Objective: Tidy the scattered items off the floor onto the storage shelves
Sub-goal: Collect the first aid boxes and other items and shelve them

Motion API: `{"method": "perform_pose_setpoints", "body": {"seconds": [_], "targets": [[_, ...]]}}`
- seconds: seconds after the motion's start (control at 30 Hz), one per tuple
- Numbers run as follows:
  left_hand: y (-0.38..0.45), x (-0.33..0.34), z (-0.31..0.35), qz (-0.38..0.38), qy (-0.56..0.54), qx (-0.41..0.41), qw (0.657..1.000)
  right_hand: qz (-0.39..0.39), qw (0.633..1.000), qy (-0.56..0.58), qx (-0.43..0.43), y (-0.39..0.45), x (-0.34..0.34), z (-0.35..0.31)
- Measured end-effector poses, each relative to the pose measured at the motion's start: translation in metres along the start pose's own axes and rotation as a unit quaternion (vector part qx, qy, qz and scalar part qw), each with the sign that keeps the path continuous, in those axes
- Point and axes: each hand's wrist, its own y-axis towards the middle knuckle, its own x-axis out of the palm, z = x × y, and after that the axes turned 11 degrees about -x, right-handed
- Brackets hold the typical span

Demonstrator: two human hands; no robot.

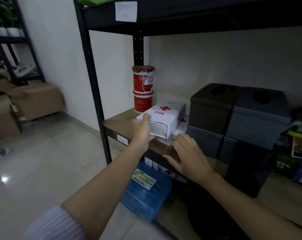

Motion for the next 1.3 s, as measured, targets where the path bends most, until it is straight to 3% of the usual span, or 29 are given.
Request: {"method": "perform_pose_setpoints", "body": {"seconds": [0.07, 0.17, 0.3, 0.4, 0.63, 1.0, 1.2, 1.3], "targets": [[0.013, 0.013, -0.006, 0.03, 0.107, -0.002, 0.994, 0.023, 0.994, 0.045, 0.098, 0.003, -0.001, 0.0], [0.034, 0.024, -0.015, 0.071, 0.312, 0.031, 0.947, 0.018, 0.968, 0.111, 0.223, 0.003, 0.0, 0.007], [0.034, 0.036, -0.014, -0.037, 0.19, 0.008, 0.981, -0.031, 0.968, 0.121, 0.218, 0.007, 0.003, 0.007], [0.039, 0.035, -0.016, -0.053, 0.173, 0.014, 0.983, -0.069, 0.974, 0.079, 0.2, 0.008, 0.008, 0.007], [0.052, 0.034, -0.031, -0.095, 0.172, 0.035, 0.98, 0.006, 0.953, 0.118, 0.28, 0.017, 0.01, 0.01], [0.04, 0.028, -0.044, -0.053, 0.227, 0.145, 0.962, 0.005, 0.943, 0.134, 0.304, 0.018, 0.012, 0.007], [-0.004, 0.009, -0.051, -0.068, 0.24, 0.138, 0.959, 0.0, 0.948, 0.088, 0.306, 0.019, 0.004, 0.0], [-0.033, -0.014, -0.057, -0.085, 0.242, 0.114, 0.96, 0.024, 0.965, 0.072, 0.253, 0.015, -0.005, -0.013]]}}
